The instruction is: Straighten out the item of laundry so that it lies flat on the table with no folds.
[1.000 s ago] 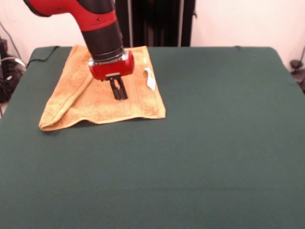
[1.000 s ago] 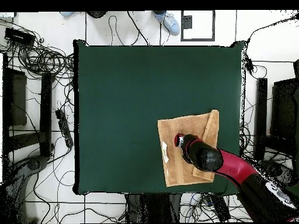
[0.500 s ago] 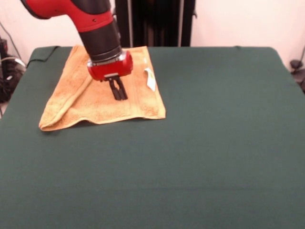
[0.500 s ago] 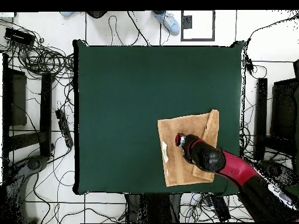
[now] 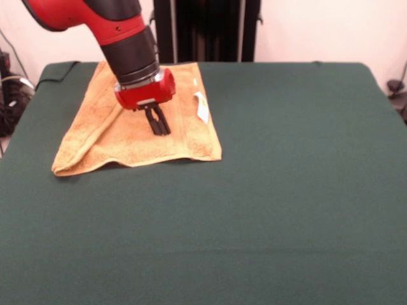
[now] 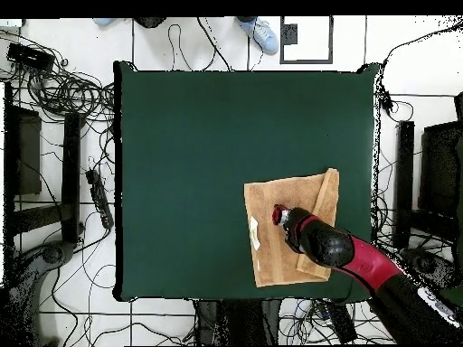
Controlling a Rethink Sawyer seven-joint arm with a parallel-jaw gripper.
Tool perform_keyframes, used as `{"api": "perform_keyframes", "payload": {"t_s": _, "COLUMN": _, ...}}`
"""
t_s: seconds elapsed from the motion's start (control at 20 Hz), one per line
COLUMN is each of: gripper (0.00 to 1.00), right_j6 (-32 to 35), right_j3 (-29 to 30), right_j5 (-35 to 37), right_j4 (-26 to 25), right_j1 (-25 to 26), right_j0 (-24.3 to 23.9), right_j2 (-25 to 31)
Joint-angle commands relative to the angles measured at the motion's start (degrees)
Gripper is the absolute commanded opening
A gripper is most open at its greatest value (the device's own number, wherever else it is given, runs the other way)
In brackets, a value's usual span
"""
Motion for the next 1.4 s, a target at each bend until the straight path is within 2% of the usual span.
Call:
{"api": "perform_keyframes", "payload": {"t_s": 0.05, "gripper": 0.00, "right_j6": 5.3, "right_j3": -6.4, "right_j5": -4.1, "right_j4": 1.7, "right_j1": 19.1, "right_j0": 5.5, "right_j2": 12.0}}
{"api": "perform_keyframes", "payload": {"t_s": 0.9, "gripper": 0.00, "right_j6": 3.1, "right_j3": -7.5, "right_j5": -1.6, "right_j4": 0.2, "right_j1": 24.9, "right_j0": 3.3, "right_j2": 17.4}}
{"api": "perform_keyframes", "payload": {"t_s": 1.4, "gripper": 0.00, "right_j6": 4.0, "right_j3": -8.6, "right_j5": -2.0, "right_j4": -0.4, "right_j1": 25.4, "right_j0": 3.9, "right_j2": 17.9}}
